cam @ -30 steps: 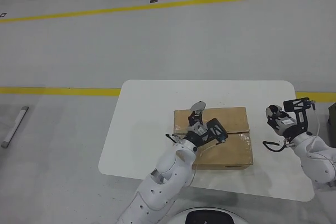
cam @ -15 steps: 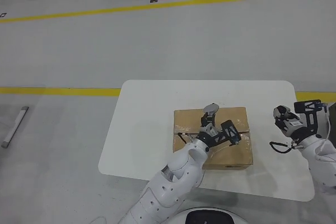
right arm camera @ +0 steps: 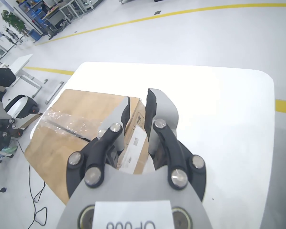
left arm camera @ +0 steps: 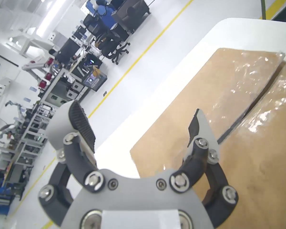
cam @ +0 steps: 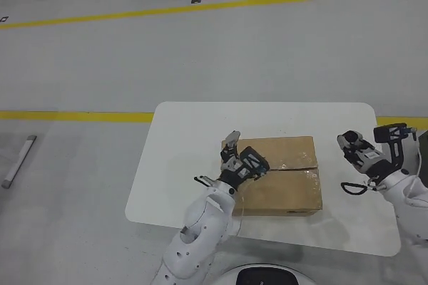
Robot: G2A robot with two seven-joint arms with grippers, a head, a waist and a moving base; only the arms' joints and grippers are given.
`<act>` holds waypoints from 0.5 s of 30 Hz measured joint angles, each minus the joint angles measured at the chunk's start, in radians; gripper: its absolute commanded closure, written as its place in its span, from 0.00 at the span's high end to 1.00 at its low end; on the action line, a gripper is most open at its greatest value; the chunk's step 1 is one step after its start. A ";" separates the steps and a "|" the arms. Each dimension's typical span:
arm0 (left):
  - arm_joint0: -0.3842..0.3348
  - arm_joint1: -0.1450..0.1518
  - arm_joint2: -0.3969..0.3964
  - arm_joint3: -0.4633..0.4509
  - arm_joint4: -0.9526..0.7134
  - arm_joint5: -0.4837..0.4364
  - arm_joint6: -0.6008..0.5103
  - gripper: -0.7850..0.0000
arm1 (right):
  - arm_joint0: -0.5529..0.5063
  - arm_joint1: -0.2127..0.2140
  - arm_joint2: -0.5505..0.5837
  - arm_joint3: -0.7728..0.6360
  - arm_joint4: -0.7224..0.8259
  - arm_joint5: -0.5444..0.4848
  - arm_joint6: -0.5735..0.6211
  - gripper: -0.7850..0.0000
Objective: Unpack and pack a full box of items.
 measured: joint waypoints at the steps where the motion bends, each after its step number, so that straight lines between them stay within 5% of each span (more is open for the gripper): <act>1: 0.021 0.005 -0.028 -0.015 -0.011 -0.004 -0.003 0.34 | 0.003 -0.001 -0.014 -0.005 -0.012 -0.004 -0.004 0.00; 2: 0.043 0.009 -0.055 -0.029 -0.021 -0.005 -0.006 0.12 | 0.006 -0.002 -0.030 -0.008 -0.020 -0.005 -0.008 0.00; 3: 0.071 0.014 -0.091 -0.045 -0.039 -0.006 -0.010 0.00 | 0.012 -0.004 -0.053 -0.012 -0.027 -0.006 -0.011 0.00; 15: 0.272 0.044 -0.355 -0.070 -0.227 0.009 -0.039 0.00 | 0.142 -0.025 -0.307 0.028 -0.153 -0.034 -0.019 0.00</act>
